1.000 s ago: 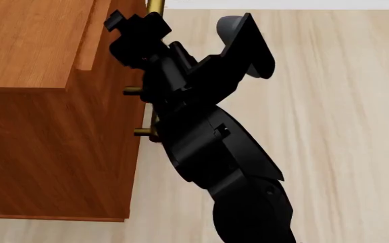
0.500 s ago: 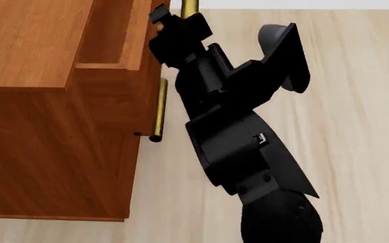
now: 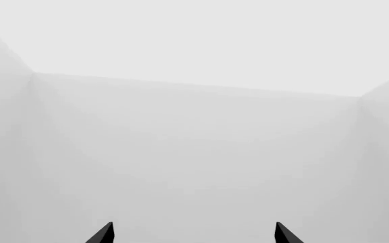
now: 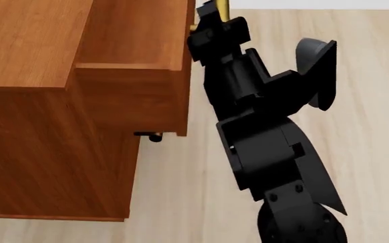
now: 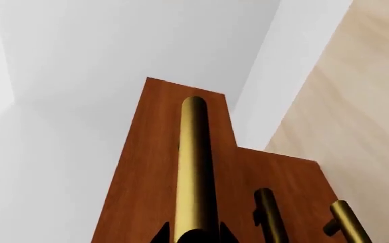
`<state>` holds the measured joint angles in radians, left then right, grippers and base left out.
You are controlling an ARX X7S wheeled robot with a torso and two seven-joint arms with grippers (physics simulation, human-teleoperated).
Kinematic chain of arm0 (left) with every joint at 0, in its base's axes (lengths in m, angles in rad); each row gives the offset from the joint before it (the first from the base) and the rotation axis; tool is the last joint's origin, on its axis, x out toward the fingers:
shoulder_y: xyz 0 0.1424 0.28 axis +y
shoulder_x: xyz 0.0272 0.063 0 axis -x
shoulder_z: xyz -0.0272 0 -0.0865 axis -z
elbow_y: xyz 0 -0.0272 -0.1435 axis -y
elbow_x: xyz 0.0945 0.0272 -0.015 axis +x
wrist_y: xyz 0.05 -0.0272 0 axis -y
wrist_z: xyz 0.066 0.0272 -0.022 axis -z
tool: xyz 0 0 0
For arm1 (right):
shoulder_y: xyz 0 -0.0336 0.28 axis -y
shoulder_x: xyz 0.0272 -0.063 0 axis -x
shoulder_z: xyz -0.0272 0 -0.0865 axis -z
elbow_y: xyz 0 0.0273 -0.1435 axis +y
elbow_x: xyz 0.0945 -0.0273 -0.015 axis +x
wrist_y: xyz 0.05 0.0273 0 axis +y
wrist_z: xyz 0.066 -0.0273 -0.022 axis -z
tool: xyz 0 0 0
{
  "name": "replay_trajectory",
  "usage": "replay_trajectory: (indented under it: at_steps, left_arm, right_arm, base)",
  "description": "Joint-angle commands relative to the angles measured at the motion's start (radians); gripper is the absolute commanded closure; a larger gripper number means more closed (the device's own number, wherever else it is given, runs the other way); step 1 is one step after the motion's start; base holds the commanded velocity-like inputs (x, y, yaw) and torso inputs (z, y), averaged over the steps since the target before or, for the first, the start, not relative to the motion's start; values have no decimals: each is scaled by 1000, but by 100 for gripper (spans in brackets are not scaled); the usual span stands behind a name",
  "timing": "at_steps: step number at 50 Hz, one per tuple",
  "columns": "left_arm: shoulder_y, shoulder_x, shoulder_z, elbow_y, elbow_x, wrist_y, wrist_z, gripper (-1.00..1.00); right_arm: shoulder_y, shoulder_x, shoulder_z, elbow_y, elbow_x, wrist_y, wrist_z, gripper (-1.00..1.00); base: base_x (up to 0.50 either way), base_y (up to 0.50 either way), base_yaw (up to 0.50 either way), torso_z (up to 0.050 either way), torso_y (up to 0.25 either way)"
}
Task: Close the bottom drawer of the cabinet and open the top drawer.
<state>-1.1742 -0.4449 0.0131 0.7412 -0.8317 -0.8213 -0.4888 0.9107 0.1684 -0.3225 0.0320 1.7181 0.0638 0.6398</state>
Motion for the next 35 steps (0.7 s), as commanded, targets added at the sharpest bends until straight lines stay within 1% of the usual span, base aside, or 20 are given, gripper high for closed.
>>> replay_trajectory:
  at_steps: [1,18,35]
  left_arm:
    - [-5,-1,5,0,-4,0,-6,-100]
    - [-8,-3,10,-4,-8,4,-9,-100]
    - [-3,-9,11,-6,-9,13,-9,-100]
  right_arm:
    - [7,18,42,-104,3,-24,-55,100]
    - [-10,50,76,-139,7,-52,-45,100]
    - [-9,44,63,-122,5,-56,-56,100]
  base:
    - [-13,0,-3,0,10]
    - [-7,0,-3,2,5]
    - [-9,0,-4,2,6]
